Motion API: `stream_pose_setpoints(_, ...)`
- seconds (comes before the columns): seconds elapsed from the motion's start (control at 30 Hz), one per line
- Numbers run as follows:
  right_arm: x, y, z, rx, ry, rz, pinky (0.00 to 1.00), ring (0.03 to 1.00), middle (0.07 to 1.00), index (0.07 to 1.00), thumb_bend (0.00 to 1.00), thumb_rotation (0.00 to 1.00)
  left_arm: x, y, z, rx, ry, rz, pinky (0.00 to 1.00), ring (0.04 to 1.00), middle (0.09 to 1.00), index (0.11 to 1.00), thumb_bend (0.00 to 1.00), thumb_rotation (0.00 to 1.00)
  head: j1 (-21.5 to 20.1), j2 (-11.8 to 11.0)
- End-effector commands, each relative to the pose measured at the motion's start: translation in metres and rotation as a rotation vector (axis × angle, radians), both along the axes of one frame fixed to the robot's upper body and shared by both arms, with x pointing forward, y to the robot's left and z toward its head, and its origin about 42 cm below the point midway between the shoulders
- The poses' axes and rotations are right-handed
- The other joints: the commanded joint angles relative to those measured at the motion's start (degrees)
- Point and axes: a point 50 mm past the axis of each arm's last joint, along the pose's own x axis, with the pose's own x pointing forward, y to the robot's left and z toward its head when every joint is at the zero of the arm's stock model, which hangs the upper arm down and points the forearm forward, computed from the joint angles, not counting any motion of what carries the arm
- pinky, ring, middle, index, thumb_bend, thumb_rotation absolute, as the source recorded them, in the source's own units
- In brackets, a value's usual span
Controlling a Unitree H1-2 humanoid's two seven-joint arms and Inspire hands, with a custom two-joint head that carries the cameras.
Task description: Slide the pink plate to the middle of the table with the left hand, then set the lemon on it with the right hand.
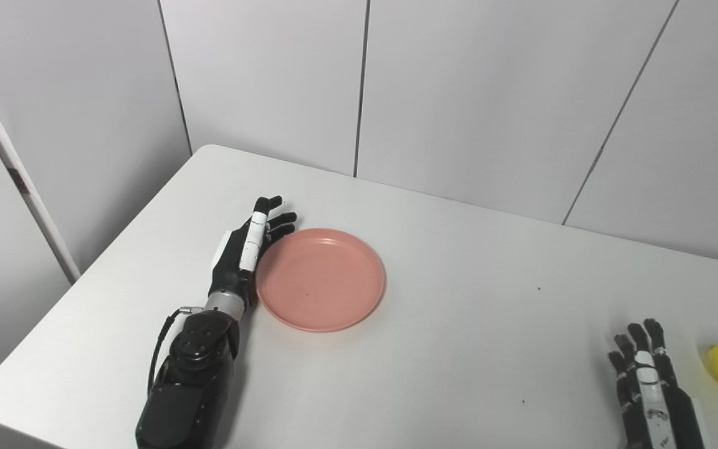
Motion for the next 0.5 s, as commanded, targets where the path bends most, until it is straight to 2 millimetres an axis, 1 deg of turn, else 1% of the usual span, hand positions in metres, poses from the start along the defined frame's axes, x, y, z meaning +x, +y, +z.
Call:
stream_pose_setpoints(0.0,-0.010,0.010,-0.020,0.034,0.064,0.005,1.00,0.972,0.975,0.992,0.72,0.67,-0.002,-0.019,-0.003,-0.020,0.040,-0.053,0.91,0.826,0.808,0.854,0.90,1.00,0.0,0.0)
stream_pose_setpoints(0.07,-0.010,0.011,-0.019,0.032,0.064,0.005,1.00,0.973,0.978,0.996,0.72,0.68,-0.002,-0.023,-0.002,-0.021,0.040,-0.060,0.93,0.827,0.798,0.849,0.90,1.00,0.0,0.1)
stream_pose_setpoints(0.33,-0.010,0.012,-0.019,0.039,0.062,0.007,1.00,0.975,0.974,0.996,0.70,0.67,-0.004,-0.037,-0.001,-0.020,0.044,-0.093,0.93,0.819,0.774,0.860,0.89,1.00,-0.3,0.1)
stream_pose_setpoints(0.47,-0.010,0.013,-0.018,0.033,0.055,0.013,1.00,0.978,0.977,0.997,0.69,0.67,-0.005,-0.044,-0.003,-0.010,0.042,-0.123,0.91,0.820,0.797,0.861,0.89,1.00,-0.6,0.3)
